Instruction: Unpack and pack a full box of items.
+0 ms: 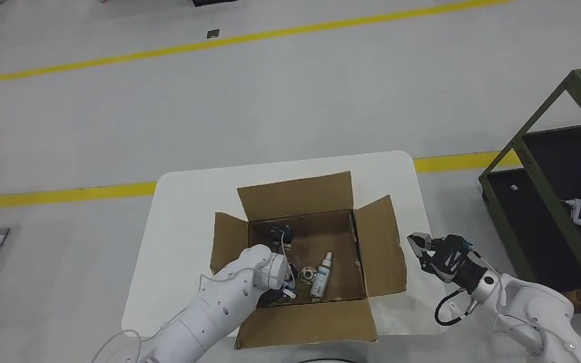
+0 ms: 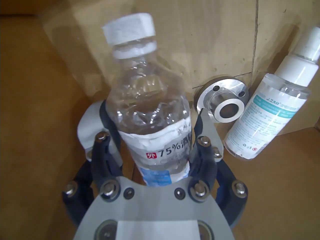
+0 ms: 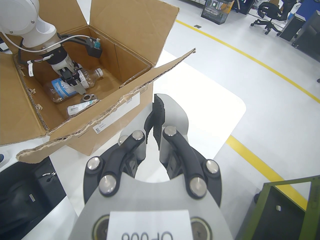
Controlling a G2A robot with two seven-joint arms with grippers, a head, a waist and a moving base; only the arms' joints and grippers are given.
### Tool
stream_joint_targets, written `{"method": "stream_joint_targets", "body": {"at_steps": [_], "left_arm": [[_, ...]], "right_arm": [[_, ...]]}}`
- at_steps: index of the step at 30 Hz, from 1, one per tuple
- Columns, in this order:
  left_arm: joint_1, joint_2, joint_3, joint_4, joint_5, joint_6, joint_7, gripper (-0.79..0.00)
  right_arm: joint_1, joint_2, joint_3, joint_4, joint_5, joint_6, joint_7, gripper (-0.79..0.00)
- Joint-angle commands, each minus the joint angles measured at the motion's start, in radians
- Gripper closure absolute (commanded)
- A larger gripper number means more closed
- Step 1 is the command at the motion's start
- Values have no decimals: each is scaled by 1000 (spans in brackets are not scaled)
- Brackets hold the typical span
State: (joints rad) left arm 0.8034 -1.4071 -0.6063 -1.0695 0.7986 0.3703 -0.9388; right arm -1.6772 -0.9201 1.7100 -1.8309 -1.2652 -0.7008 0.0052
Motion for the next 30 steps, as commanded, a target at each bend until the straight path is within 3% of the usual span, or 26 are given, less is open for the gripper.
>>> {"method": "stream_joint_targets", "body": {"at_steps": [1, 7, 11, 14, 15, 16, 17, 25, 30], "left_arm": [[-1, -3, -1, 2, 7, 0, 0, -296], [3, -5, -4, -10, 50, 5, -9, -194], [12, 0, -15, -55, 82, 8, -29, 0], [27, 9, -33, -108, 105, 7, -47, 0], [32, 13, -39, -131, 119, 7, -52, 0], [41, 18, -45, -154, 135, 11, -57, -9], [52, 22, -54, -180, 144, 14, -65, -12], [145, 61, -143, -359, 198, 13, -118, 0], [195, 77, -190, -454, 212, 4, -140, 0]], "right_arm": [[0, 0, 0, 0, 0, 0, 0, 0], [0, 0, 0, 0, 0, 0, 0, 0], [0, 0, 0, 0, 0, 0, 0, 0], [0, 0, 0, 0, 0, 0, 0, -22], [0, 0, 0, 0, 0, 0, 0, -274], [0, 0, 0, -3, 2, 5, -1, -379], [-3, -1, 1, -9, 4, 5, 0, -785], [-18, 3, 41, 3, 111, -45, 82, -785], [0, 6, 36, 65, 258, -149, 125, -785]]}}
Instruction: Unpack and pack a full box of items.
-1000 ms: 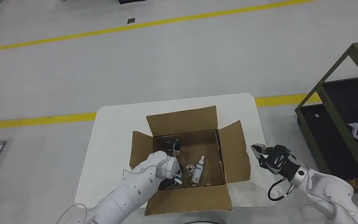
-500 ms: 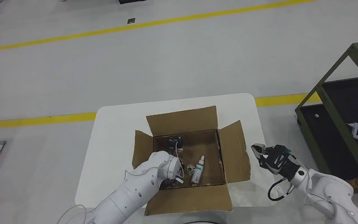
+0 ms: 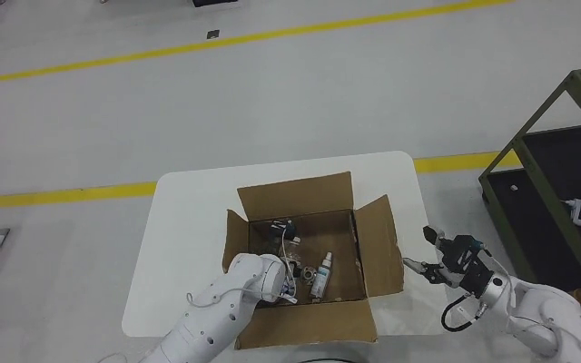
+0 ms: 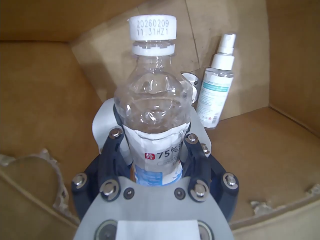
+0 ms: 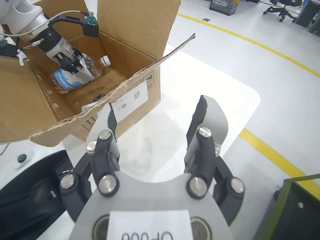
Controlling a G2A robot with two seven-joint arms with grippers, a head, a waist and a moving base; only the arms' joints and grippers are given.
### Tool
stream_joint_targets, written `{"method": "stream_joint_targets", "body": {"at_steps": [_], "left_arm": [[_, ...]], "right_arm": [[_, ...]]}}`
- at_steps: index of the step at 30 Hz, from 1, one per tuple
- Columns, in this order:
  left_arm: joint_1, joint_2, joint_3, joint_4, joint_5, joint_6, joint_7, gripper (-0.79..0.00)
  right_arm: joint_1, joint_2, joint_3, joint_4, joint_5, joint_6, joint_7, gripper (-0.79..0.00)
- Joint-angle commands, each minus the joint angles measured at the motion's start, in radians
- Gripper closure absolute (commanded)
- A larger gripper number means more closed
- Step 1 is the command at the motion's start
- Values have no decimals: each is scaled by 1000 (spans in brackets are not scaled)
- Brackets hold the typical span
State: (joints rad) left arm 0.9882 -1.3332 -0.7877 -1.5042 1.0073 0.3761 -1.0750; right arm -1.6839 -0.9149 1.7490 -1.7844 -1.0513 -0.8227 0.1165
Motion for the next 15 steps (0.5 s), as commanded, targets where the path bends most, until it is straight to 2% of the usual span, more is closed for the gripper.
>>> {"method": "stream_joint_targets", "body": {"at_steps": [1, 6, 15], "left_arm": [[18, 5, -16, -34, 7, -4, -8, 0], [50, 12, -45, -89, 19, -11, -14, 0], [73, 14, -70, -118, 30, -19, -17, 0]], "right_arm": [[16, 2, -6, 37, 80, -50, 29, -785], [71, 10, -54, 126, 287, -144, 140, -785], [90, 12, -51, 122, 277, -137, 164, -785]]}}
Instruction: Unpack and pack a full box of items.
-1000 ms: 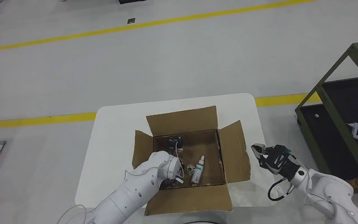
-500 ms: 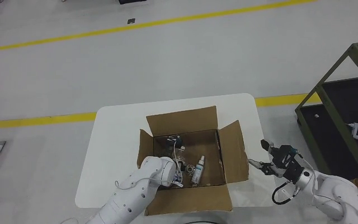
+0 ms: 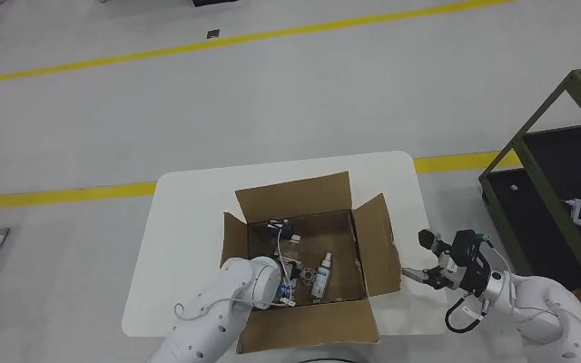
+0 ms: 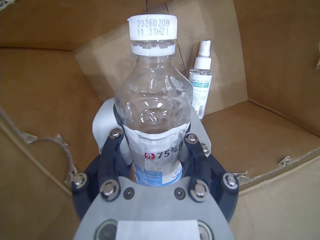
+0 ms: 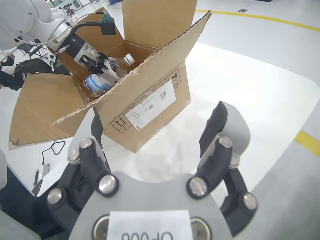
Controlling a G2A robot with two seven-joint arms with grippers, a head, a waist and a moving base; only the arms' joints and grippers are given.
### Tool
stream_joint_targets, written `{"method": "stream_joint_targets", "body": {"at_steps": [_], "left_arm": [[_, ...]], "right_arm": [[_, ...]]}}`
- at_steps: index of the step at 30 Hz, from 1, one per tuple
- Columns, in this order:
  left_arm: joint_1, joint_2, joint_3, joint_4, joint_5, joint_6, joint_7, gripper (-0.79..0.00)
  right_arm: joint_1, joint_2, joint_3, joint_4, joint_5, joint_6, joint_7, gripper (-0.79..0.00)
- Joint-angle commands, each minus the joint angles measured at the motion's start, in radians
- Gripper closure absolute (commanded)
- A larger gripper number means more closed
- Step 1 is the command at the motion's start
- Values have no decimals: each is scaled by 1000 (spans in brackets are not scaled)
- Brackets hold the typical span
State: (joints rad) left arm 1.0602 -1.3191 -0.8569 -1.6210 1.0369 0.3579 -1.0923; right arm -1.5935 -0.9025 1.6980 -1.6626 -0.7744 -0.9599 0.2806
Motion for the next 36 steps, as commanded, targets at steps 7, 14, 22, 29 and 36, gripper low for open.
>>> {"method": "stream_joint_targets", "body": {"at_steps": [7, 14, 22, 29, 36], "left_arm": [[0, -6, 0, -2, 5, -9, 1, 0], [-1, -12, 1, 6, 4, -14, 5, -68], [0, -18, -8, 18, -3, -17, 13, -43], [2, -21, -14, 21, -7, -34, 22, -31], [9, -23, -27, 21, -10, -39, 30, 0]], "right_arm": [[2, -1, -17, -12, 29, 13, -3, -785], [25, 7, -26, 7, 209, 7, 71, -785], [51, 37, -19, -24, 474, 118, 357, -785], [107, 49, -57, -100, 476, 253, 518, -785], [163, 49, -126, -118, 417, 330, 567, -382]]}}
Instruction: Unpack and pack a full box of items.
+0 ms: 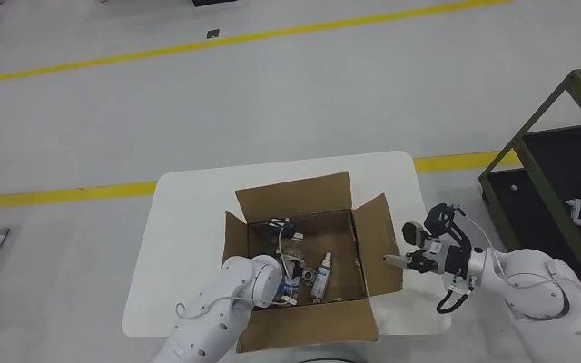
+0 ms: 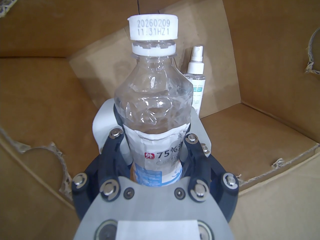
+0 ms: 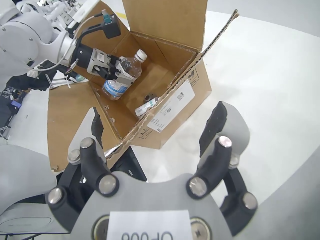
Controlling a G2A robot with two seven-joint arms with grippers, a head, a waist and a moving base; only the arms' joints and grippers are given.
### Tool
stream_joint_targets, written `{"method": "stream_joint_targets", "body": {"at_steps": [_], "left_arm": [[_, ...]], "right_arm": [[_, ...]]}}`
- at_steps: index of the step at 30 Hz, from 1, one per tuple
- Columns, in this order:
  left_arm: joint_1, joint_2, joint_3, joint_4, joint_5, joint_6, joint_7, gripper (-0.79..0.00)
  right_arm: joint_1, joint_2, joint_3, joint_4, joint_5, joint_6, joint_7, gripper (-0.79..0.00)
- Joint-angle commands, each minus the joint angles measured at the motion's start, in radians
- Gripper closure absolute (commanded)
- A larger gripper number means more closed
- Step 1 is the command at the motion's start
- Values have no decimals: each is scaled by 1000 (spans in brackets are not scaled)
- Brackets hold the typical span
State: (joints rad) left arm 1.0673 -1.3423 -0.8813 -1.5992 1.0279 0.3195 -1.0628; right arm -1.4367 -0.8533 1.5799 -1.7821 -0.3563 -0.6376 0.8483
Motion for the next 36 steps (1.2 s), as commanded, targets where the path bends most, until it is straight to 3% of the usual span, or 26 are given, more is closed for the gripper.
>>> {"method": "stream_joint_targets", "body": {"at_steps": [1, 5, 7, 21, 30, 36], "left_arm": [[3, 0, -6, -2, 0, -1, 1, 0], [11, 1, -17, -8, 0, -5, 4, 0], [14, 1, -22, -9, 1, -8, 3, 0], [24, 2, -44, -55, -2, -38, -29, 0], [36, 10, -100, -167, -25, -49, -82, 0], [54, 19, -147, -275, -36, -54, -114, 0]], "right_arm": [[12, -1, -15, 4, -3, 15, 0, -366], [30, -2, -39, 18, 9, 41, 4, -179], [36, -3, -50, 30, 32, 53, 8, -6], [68, -6, -80, 133, 161, 40, -24, 0], [59, -4, -39, 160, 192, 30, -92, 0], [47, -5, -25, 198, 292, 44, -117, 0]]}}
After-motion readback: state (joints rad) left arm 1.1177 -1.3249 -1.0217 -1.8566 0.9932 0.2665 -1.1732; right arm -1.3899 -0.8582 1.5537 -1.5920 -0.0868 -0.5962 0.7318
